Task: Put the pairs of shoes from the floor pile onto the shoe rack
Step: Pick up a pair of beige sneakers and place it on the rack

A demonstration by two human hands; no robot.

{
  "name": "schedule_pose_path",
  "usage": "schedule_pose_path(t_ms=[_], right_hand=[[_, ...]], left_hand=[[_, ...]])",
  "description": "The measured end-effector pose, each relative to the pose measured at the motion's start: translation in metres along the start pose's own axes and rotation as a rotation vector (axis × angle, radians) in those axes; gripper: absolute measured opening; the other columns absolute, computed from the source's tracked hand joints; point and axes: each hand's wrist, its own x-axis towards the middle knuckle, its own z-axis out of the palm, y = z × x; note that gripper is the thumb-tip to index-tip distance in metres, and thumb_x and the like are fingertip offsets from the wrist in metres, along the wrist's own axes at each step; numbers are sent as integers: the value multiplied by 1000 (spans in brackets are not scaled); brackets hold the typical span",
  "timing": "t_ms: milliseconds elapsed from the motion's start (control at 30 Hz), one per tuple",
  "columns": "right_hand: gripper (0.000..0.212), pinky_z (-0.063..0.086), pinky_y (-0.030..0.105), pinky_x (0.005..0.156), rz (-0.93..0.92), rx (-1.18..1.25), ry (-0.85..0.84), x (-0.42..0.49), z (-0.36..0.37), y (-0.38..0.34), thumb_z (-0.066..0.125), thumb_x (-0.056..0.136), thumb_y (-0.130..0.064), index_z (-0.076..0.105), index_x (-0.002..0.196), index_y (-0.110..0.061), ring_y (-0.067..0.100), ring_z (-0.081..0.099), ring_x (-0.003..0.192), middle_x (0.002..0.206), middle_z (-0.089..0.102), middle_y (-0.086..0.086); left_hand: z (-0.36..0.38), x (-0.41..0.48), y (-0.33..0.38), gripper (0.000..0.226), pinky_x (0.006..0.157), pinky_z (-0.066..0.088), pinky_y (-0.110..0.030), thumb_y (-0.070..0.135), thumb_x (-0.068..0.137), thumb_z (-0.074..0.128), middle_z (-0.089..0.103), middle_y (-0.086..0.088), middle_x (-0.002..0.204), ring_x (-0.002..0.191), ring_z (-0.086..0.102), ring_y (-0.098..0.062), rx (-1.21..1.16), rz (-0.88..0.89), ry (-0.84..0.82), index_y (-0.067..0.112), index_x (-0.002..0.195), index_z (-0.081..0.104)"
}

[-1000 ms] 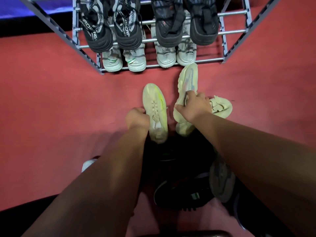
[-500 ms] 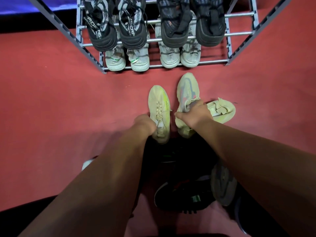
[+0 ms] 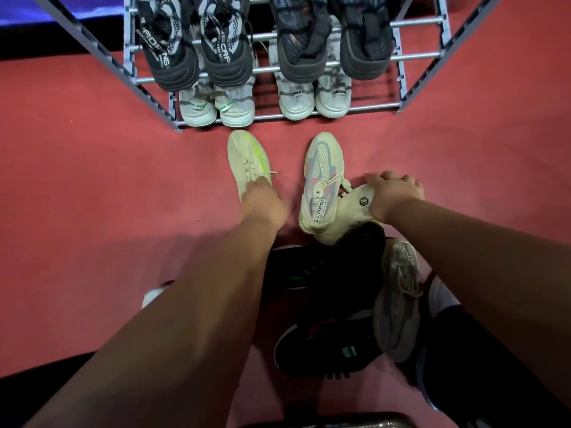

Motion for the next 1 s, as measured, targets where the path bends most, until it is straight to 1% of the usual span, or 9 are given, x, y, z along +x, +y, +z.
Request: schedule_pose_path(t_ms=[67,167,333,400,467,533,667,800,1000], right_hand=[[62,37,50,111,0,-83,26,0,2,3,55,86,-23,51,148,-26,45,39,133,145,48,11],[56,37,48,108,-1,-216,28,0,2,7,53,86,-20,59,142,-20,40,39,130,141,50,12],[51,25,60,120,21,-155,51,6,-9,19,46,94,-30,57,143,-20,43,40,139,147,51,14],[50,30,55,117,65,-39,90,8,-17,24,47,95,-26,54,145,-18,41,45,139,146,54,14],[48,36,50,110,120,43,146,9,-28,28,49,95,-24,55,143,-20,41,48,134,142,56,14],[43,39,48,105,160,89,174,6,-37,30,50,96,-29,57,138,-23,40,51,130,135,58,13],[31,46,42,86,146,160,179,-3,-38,34,49,96,-30,63,123,-25,38,62,102,109,62,11],[20,45,34,74,79,288,164,-14,-37,41,51,97,-34,66,105,-24,34,56,86,96,60,9],[18,46,34,74,125,373,224,-38,-63,43,51,94,-32,63,92,-18,36,58,84,90,59,9]], left_hand=[[14,-11,7,50,86,50,-32,50,101,52,70,-11,112,110,67,-34,-79,44,-206,7,123,65],[30,-27,18,72,89,41,-30,69,95,55,63,-4,126,107,59,-24,-171,-15,-455,13,140,55],[45,-20,28,53,92,55,-33,52,88,75,71,-1,114,99,70,-26,-339,-100,-357,13,123,64],[50,-8,27,44,88,63,-44,44,76,80,77,-5,103,87,76,-29,-489,-190,-311,16,108,70],[45,1,30,49,82,63,-42,42,71,75,77,-8,100,84,76,-32,-525,-242,-220,10,108,70],[32,-1,36,40,74,53,-31,32,86,68,72,-9,104,90,71,-32,-412,-228,-159,3,114,66],[24,-1,33,33,72,38,-31,22,100,55,67,-13,108,88,58,-31,-203,-176,-164,0,123,63],[25,-9,27,23,74,42,-33,22,101,51,59,-8,98,87,56,-29,-148,-174,-191,6,114,62],[12,-20,39,35,69,58,-34,31,97,47,76,-14,99,80,74,-33,-235,-213,-228,4,103,69]])
